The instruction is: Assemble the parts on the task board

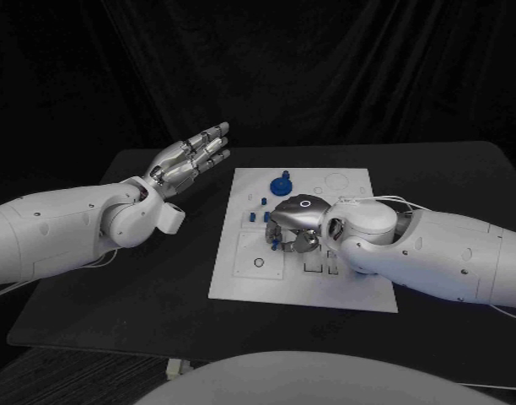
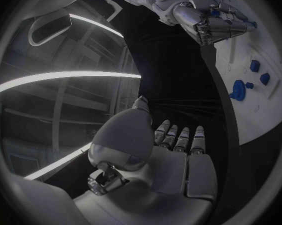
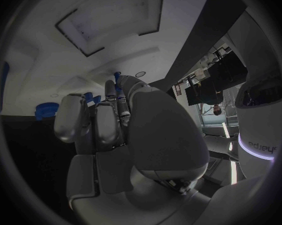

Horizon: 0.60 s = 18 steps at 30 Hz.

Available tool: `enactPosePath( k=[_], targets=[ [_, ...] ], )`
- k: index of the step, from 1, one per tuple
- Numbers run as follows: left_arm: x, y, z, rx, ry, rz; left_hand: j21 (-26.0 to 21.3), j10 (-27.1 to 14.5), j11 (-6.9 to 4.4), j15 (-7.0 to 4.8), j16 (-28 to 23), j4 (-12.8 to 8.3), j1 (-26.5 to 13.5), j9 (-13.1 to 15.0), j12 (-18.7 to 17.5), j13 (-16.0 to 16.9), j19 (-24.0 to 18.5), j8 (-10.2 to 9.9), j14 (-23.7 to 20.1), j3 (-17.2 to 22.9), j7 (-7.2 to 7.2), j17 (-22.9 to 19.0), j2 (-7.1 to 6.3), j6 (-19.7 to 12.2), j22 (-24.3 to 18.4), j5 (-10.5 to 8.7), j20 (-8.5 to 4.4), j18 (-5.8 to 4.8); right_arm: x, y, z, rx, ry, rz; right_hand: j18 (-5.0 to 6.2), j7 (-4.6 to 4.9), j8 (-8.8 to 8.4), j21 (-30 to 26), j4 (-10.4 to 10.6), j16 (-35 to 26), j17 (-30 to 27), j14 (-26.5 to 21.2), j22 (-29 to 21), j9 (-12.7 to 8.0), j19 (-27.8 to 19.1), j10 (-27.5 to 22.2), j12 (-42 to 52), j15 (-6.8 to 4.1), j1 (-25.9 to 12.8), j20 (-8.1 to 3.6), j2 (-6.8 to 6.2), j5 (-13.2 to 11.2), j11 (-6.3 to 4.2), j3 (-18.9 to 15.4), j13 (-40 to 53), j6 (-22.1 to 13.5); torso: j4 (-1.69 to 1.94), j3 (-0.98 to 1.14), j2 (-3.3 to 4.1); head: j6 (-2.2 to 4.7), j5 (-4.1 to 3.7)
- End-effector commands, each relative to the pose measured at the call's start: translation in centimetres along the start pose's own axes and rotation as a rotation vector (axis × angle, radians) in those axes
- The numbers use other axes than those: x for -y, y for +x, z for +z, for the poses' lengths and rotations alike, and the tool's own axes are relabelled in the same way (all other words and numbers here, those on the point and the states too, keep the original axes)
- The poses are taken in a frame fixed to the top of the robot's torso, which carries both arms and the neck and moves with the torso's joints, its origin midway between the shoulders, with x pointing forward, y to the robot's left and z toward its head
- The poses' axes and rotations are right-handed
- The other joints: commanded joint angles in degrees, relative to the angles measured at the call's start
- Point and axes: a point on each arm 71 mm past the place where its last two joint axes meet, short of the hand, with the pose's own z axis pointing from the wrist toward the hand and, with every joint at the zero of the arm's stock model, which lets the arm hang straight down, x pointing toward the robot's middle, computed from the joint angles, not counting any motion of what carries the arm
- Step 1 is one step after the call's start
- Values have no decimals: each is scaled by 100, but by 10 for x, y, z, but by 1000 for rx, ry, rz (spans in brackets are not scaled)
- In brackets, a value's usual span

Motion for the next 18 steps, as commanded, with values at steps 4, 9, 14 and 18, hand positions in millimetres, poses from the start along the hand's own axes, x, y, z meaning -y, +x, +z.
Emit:
enactPosePath(
  k=[4, 9, 14, 18],
  targets=[
    [5, 1, 1, -8, 70, -19, -20, -2, -57, 31, -21, -1, 61, 6, 4, 2, -7, 35, -3, 49, 64, -7, 0, 4, -6, 36, 31, -45, 0, 3, 0, -6, 7, -22, 71, -2, -31, -37, 4, -38, -11, 0, 880, -3, -8, 3, -29, 29, -50, 21, -10, -21, 34, 36, -5, -29, 0, 1, 1, 1, -5],
    [4, 2, 1, -12, 66, -21, -20, -3, -55, 37, -21, -2, 67, 5, 0, 1, -7, 34, -3, 51, 68, -7, 3, 0, -6, 43, 38, -45, 0, 5, 0, -14, 7, -23, 71, -2, -31, -37, 4, -38, -11, 0, 880, -3, -8, 3, -29, 29, -50, 21, -10, -21, 34, 36, -5, -29, -2, 0, 0, 1, -3],
    [4, 2, 1, -13, 64, -23, -20, -4, -51, 49, -21, -5, 80, 5, -3, 1, -7, 33, -3, 56, 68, -7, 7, -3, -6, 53, 50, -44, 0, 6, 0, -19, 8, -22, 71, 0, -34, -38, 1, -46, -24, -6, 879, -3, -9, 3, -30, 31, -54, 22, -12, -22, 36, 38, -5, -33, -2, -1, 0, 1, 3],
    [4, 2, 1, -14, 63, -23, -20, -4, -50, 58, -21, -9, 93, 5, -3, 1, -7, 33, -3, 61, 70, -7, 10, -1, -6, 66, 60, -44, 0, 6, 0, -21, 7, -21, 71, 0, -34, -38, 1, -46, -24, -6, 879, -3, -9, 3, -30, 31, -54, 22, -12, -22, 36, 38, -5, -33, -1, 0, 1, 1, 4]
  ],
)
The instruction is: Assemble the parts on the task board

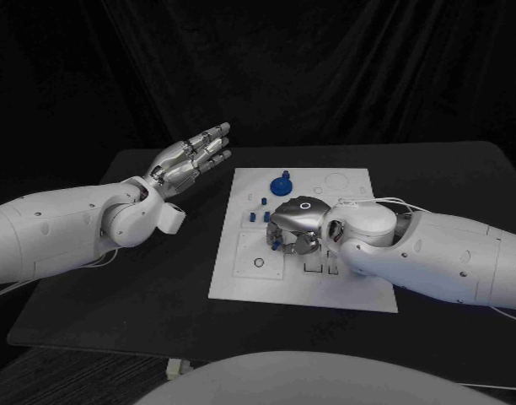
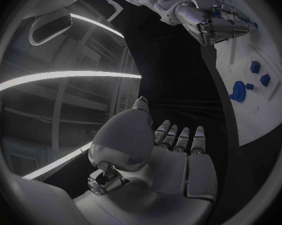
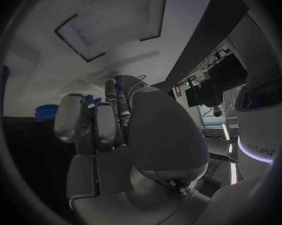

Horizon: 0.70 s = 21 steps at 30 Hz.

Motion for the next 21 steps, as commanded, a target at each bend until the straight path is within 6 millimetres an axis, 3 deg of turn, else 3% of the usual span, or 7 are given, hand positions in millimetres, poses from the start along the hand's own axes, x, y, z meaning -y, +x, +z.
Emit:
enactPosePath(
  k=[1, 4, 7, 13, 15, 16, 21],
  targets=[
    [4, 1, 0, -7, 62, -18, -20, -4, -50, 58, -21, -9, 70, 6, -3, 1, 14, 32, -2, 28, 28, -10, -13, 0, -7, 42, 40, -44, 0, 3, 0, -13, 9, -9, 73, 1, -34, -49, -3, -31, -10, -8, 878, -2, -14, 2, -31, 31, -55, 23, -12, -23, 37, 41, -8, -34, 1, 0, 0, 1, -3],
    [4, 1, 0, -7, 61, -19, -20, -5, -48, 71, -21, -15, 96, 6, -3, 1, 14, 33, -2, 37, 34, -10, -10, 3, -7, 73, 53, -43, 0, 3, 0, -16, 10, -9, 76, 4, -89, -62, -22, -42, -30, -24, 874, -17, -27, -27, -55, 34, -87, 32, -25, -32, 34, 62, -20, -135, 2, 0, 0, 1, -7],
    [4, 1, 0, -9, 60, -20, -20, -5, -49, 79, -21, -21, 121, 10, -4, 1, 14, 38, -2, 46, 48, -10, -10, 31, -7, 101, 62, -43, 0, 4, 0, -26, 14, -8, 95, -87, -220, -154, -54, -77, -101, -66, 850, -54, -77, -135, -109, 45, -164, 42, -50, -93, 48, 105, -45, -420, -2, -1, 1, 1, -1],
    [3, 2, 1, -10, 57, -21, -20, -6, -50, 90, -21, -30, 166, 17, -7, 0, 14, 47, -2, 61, 87, -10, -7, 77, -7, 145, 74, -42, 0, 5, 0, -32, 17, -7, 106, -198, -282, -235, -87, -100, -164, -115, 830, -69, -126, -269, -132, 91, -253, 81, -59, -248, 100, 137, -53, -625, 1, 1, 0, 1, -11],
    [3, 2, 1, -11, 56, -22, -20, -6, -48, 92, -21, -35, 186, 19, -9, 0, 14, 49, -2, 68, 98, -10, -6, 92, -7, 169, 77, -41, 0, 6, 0, -33, 18, -7, 112, -246, -316, -255, -99, -105, -187, -133, 825, -98, -139, -316, -129, 112, -293, 95, -65, -304, 114, 155, -51, -795, -1, 1, -1, 1, -7],
    [3, 2, 1, -11, 55, -22, -20, -6, -48, 92, -21, -35, 186, 19, -9, 0, 14, 49, -2, 68, 98, -10, -6, 92, -7, 169, 77, -41, 0, 6, 0, -33, 18, -7, 116, -331, -321, -282, -112, -104, -203, -147, 819, -146, -155, -361, -123, 121, -324, 111, -76, -345, 130, 171, -48, -1017, -2, 0, 0, 1, -5],
    [2, 2, 1, -12, 53, -23, -20, -6, -42, 93, -21, -43, 216, 22, -10, 0, 14, 53, -2, 78, 112, -10, -6, 114, -7, 205, 80, -40, 0, 6, 0, -30, 18, -6, 122, -433, -322, -303, -130, -97, -227, -170, 814, -235, -170, -440, -95, 134, -387, 130, -81, -449, 146, 182, -36, -1332, -1, 0, 0, 1, -11]
  ],
)
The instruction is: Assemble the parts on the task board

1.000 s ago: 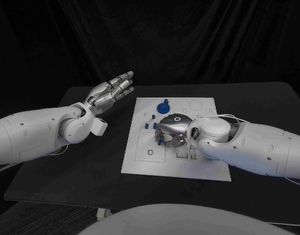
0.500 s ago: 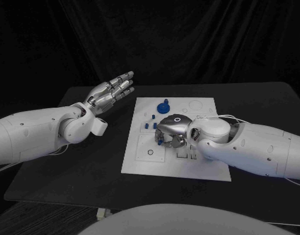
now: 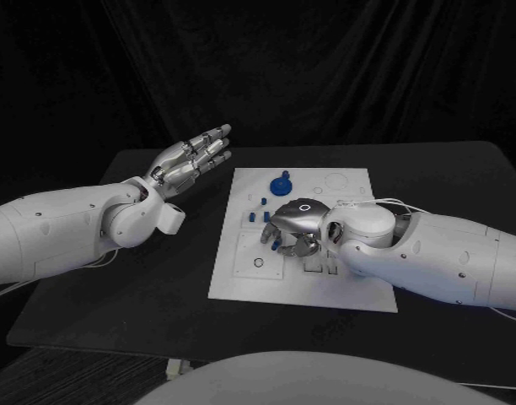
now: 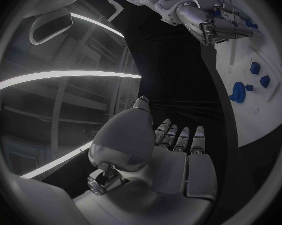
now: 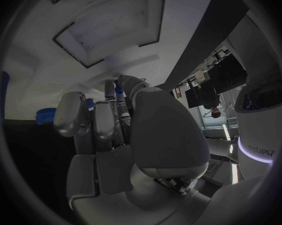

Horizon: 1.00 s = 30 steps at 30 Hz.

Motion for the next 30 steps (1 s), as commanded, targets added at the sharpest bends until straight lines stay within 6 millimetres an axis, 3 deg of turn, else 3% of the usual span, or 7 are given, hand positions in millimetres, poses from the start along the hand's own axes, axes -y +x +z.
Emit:
enactPosePath(
  k=[1, 5, 10, 14, 18, 30],
  targets=[
    [3, 1, 0, -6, 54, -17, -20, -7, -42, 53, -21, 4, 67, 6, -10, 0, 14, 32, -3, 31, 16, -5, -6, 19, -8, 33, 39, -40, 1, 3, 0, -9, 16, -5, 65, -68, -28, -36, -5, -10, -12, -41, 810, -54, -47, -62, 34, 2, -60, 8, 2, -84, -4, 20, 15, -173, 1, 1, 1, 1, -2],
    [3, 1, 0, -5, 52, -17, -20, -6, -38, 54, -21, -2, 94, 8, -10, 0, 14, 34, -3, 39, 21, -5, -8, 32, -8, 69, 42, -38, 1, 2, -1, 9, 11, -5, 66, -111, -24, -43, -11, -5, -18, -46, 809, -95, -50, -94, 50, 4, -77, 12, 9, -125, -2, 14, 21, -281, 2, 2, 1, 1, -6],
    [3, 1, 0, -5, 49, -17, -20, -6, -37, 54, -21, -5, 103, 9, 0, 2, 14, 36, -3, 42, 23, -5, -8, 41, -8, 84, 43, -37, 2, 1, -2, 25, 7, -4, 65, -76, -5, -35, -22, -1, -20, -47, 811, -103, -47, -88, 68, 1, -65, 11, 23, -110, -7, 24, 27, -281, 0, 1, 0, 1, 0],
    [2, 1, 0, -6, 48, -18, -20, -5, -28, 54, -21, -10, 120, 11, 5, 3, 14, 39, -3, 48, 27, -5, -8, 58, -8, 104, 44, -36, 1, 1, -2, 26, 4, -4, 70, -31, 67, -57, -163, -11, -70, -74, 808, -132, -61, -96, 130, -6, 54, 5, 76, 261, -7, 167, 44, -195, 1, 1, -1, 1, -8],
    [2, 1, 1, -7, 46, -18, -20, -4, -26, 55, -21, -13, 129, 11, 5, 3, 14, 39, -3, 52, 29, -5, -7, 60, -8, 113, 45, -35, 0, 0, -2, 31, -2, -5, 86, -3, 115, -127, -211, -52, -155, -110, 789, -133, -95, -42, 188, -13, 70, -1, 149, 323, -24, 248, 64, -108, -3, 2, -3, 1, 0],
    [1, 1, 1, -7, 38, -19, -20, -4, -18, 58, -21, -20, 150, 10, 4, 3, 14, 38, -3, 63, 29, -5, -1, 52, -8, 137, 46, -35, -3, 0, 0, 41, -16, -4, 109, 90, 148, -233, -400, -138, -309, -140, 758, -198, -138, 144, 761, -179, -20, -140, 238, 222, -233, 277, 406, -7, 1, -1, 0, 1, 13]
  ],
)
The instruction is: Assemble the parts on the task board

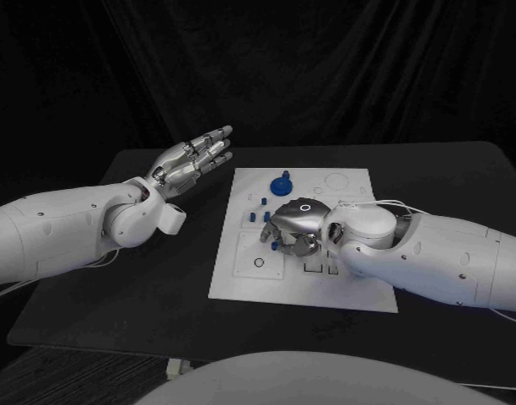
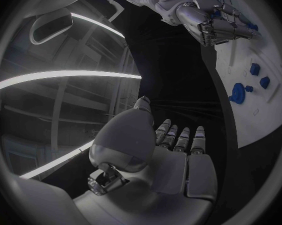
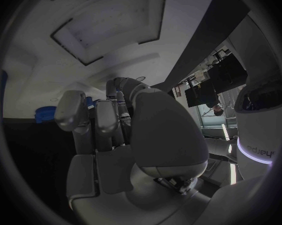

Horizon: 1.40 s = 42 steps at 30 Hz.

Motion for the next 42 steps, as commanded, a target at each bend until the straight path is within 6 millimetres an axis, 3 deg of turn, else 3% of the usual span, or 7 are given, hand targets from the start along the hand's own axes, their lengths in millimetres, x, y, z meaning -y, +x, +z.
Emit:
enactPosePath(
  k=[1, 8, 15, 29, 35, 39, 42],
  targets=[
    [2, 1, 0, -4, 40, -15, -20, -4, -18, 45, -21, 10, 57, 4, 4, 3, -7, 38, 11, 31, 2, -9, -3, 25, -10, 26, 26, -35, -2, 0, 0, 20, -9, -5, 118, 24, 34, -39, -60, -31, -23, 1, 756, -18, -10, -50, 127, -44, -53, -38, 30, -36, -46, -5, 97, 27, 2, -1, 1, 1, 0],
    [1, 1, 1, -6, 34, -17, -20, -4, -15, 47, -21, 6, 68, 3, 1, 2, -7, 36, 11, 36, 0, -9, -2, 19, -10, 37, 27, -36, -3, 0, 1, 21, -11, -4, 120, 55, 34, -93, -211, -72, -95, -8, 748, -82, -16, -253, 857, -148, -114, -127, 16, -39, -172, 58, 640, 57, 2, 0, -2, 1, 1],
    [0, 1, 1, -6, 28, -18, -20, -5, -13, 52, -21, -2, 85, 0, -10, 0, -7, 32, 11, 44, -4, -9, 1, 1, -10, 50, 30, -37, 0, 2, -1, -9, 10, -3, 149, 12, 4, -289, -211, -181, -279, -93, 700, -124, -96, -510, 1085, -111, -244, -119, -67, -99, -129, 65, 844, -1, 2, 0, 1, 1, 14],
    [-1, 2, 0, -6, 28, -19, -20, -6, -4, 60, -21, -14, 109, 0, -10, 0, -7, 31, 11, 53, -19, -9, 1, -3, -10, 71, 36, -38, 7, -8, -21, 44, 48, -2, 199, -164, -74, -669, 380, -297, -536, -229, 619, -262, -198, -966, 1368, 18, -619, 18, -207, -1114, 14, -688, 1071, -469, 2, 0, 1, 1, -32],
    [0, 2, -1, -6, 33, -21, -20, -6, 1, 63, -21, -23, 121, 1, 2, 2, -7, 32, 11, 56, -24, -9, -1, 3, -10, 80, 38, -39, 14, -34, -41, 151, 43, -27, 177, -80, 108, -554, 598, -225, -448, -152, 661, -208, -102, -848, 1506, -31, -583, -13, -141, -1153, -49, -841, 1114, -194, 0, -1, -3, 1, -19],
    [0, 2, -2, -4, 36, -20, -20, -2, 23, 70, -21, -36, 150, 4, 29, 7, -7, 37, 11, 62, -35, -9, -10, 22, -10, 87, 51, -37, 29, -60, -60, 215, 68, -48, 138, 16, 430, -348, 603, -139, -311, -48, 725, -24, 21, -640, 1520, -119, -394, -94, -115, -721, -147, -710, 1070, 388, 1, 0, -1, 1, -37],
    [0, 2, -2, -3, 37, -20, -20, 0, 34, 73, -21, -40, 161, 5, 38, 9, -7, 39, 11, 64, -35, -9, -11, 32, -10, 91, 61, -33, 42, -78, -74, 249, 90, -75, 86, 94, 709, -83, 673, 10, -56, 82, 798, 172, 144, -493, 1516, -143, -452, -125, -146, -696, -168, -714, 1038, 886, 5, 1, -1, 1, -66]
  ],
)
